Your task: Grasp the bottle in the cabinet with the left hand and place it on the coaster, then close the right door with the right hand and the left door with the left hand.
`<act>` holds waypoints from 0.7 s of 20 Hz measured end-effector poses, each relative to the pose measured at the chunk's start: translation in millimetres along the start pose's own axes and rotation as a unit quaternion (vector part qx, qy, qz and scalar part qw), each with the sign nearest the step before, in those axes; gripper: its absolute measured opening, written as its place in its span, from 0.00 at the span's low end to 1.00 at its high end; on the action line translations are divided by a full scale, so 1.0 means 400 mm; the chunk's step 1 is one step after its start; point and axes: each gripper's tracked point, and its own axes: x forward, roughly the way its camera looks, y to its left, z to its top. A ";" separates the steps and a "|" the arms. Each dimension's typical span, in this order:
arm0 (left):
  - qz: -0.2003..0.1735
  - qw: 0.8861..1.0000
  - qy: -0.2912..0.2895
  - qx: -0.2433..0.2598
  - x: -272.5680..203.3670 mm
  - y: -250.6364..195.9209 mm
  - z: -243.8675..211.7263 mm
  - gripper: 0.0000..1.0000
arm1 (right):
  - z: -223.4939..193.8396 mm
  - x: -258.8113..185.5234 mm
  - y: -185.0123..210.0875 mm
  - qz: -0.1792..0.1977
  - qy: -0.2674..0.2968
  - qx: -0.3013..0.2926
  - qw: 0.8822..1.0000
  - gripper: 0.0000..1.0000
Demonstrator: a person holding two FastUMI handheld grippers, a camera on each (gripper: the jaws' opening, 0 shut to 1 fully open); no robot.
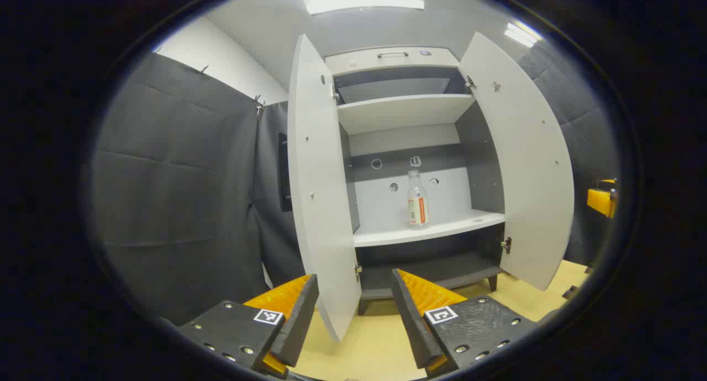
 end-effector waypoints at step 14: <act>-0.011 1.000 -0.009 -0.001 0.018 -0.096 0.036 0.77 | -0.014 0.033 -0.047 0.009 0.000 0.009 1.000 0.98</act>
